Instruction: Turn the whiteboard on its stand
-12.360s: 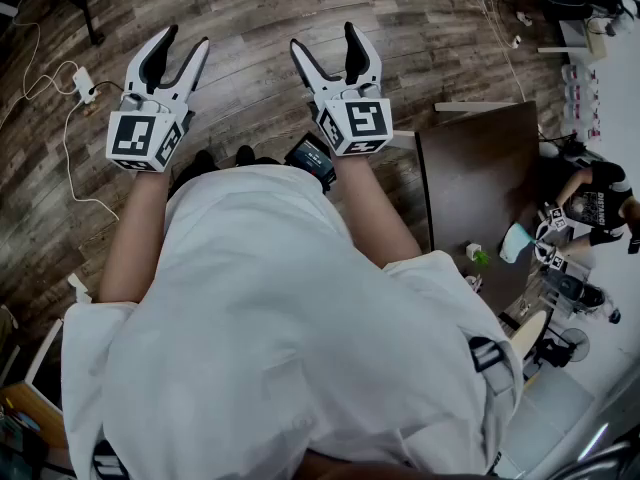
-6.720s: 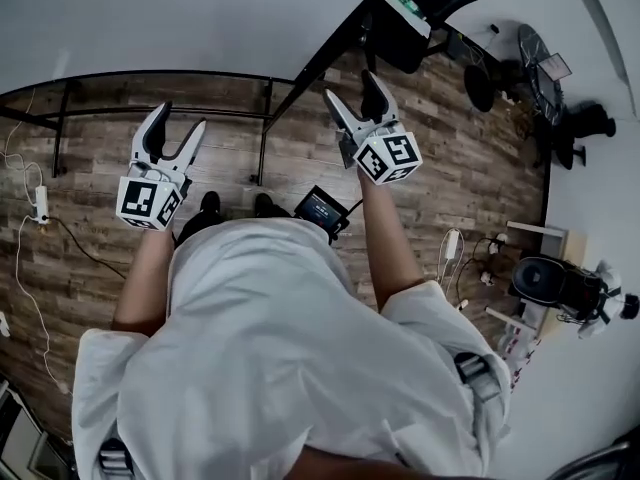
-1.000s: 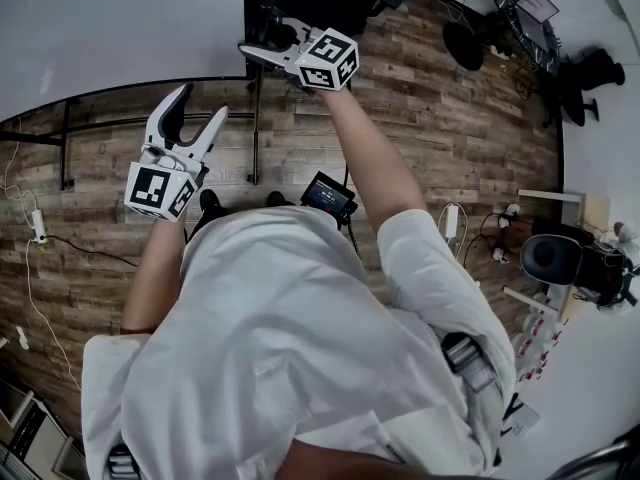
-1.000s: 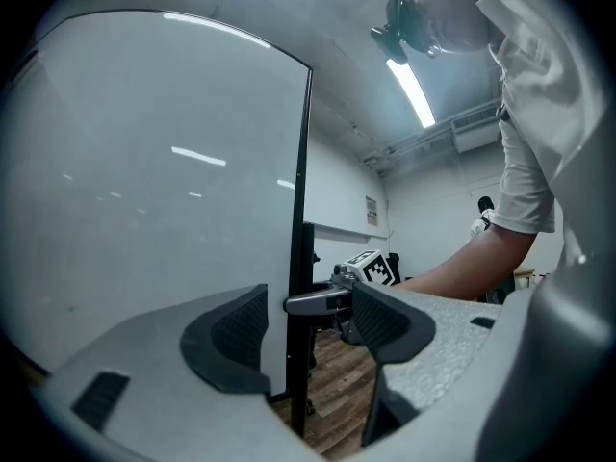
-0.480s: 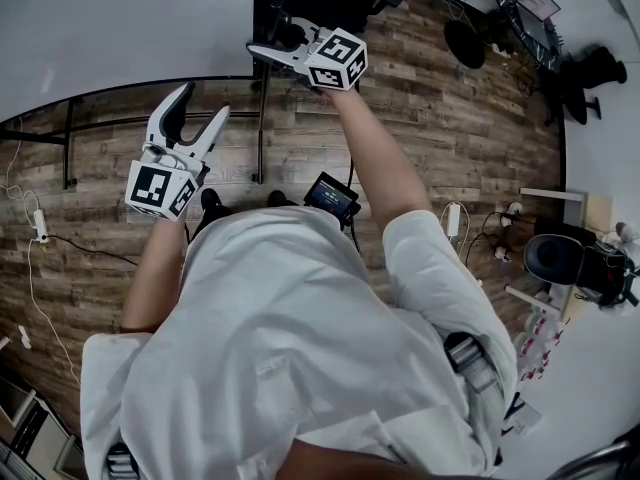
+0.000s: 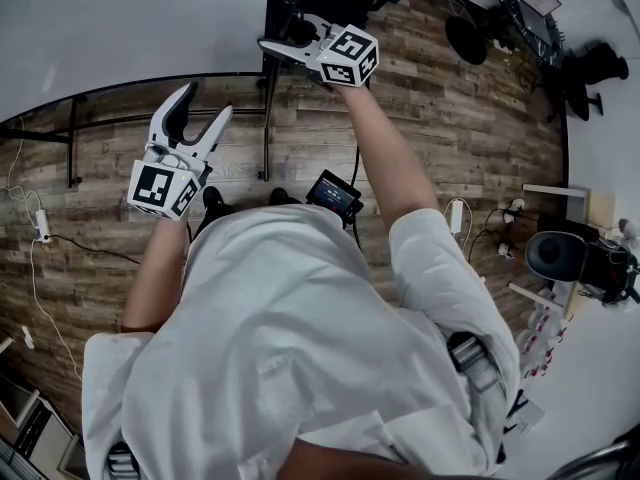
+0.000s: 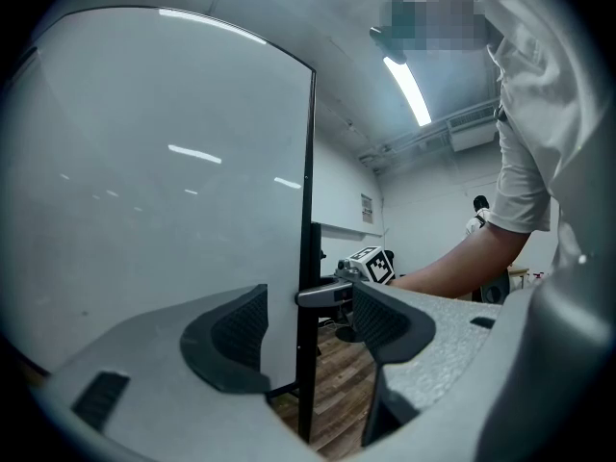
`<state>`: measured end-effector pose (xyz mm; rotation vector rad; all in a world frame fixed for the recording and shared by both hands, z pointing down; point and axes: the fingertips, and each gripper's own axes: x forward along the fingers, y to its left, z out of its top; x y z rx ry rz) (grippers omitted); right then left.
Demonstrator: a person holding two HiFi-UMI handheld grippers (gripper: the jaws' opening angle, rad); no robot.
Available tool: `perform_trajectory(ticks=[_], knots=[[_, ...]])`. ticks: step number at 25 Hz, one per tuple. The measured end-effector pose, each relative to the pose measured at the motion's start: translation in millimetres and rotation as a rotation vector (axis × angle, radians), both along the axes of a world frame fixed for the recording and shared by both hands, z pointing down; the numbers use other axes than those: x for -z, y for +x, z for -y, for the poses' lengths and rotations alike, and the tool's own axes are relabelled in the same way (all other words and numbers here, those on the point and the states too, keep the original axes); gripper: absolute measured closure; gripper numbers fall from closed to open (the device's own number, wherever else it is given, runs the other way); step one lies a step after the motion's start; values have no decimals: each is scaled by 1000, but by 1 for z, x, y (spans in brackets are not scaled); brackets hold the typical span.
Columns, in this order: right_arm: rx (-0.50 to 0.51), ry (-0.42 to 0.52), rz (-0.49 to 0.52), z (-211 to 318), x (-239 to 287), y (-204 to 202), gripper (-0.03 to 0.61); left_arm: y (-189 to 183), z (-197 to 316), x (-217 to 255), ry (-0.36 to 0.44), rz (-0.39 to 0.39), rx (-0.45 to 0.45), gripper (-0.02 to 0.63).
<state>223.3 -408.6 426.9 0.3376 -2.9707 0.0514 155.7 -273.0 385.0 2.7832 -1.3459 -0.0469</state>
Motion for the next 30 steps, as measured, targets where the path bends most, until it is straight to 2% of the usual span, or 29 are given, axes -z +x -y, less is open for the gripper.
perform_trajectory(ticks=[21,30], knots=[[0,1,-16,10,1,47,403,19,4,-1,-5,-9,-9,339],[20,2,-27,14,0,50,403,14,11,-2,-5,-1,7,339]])
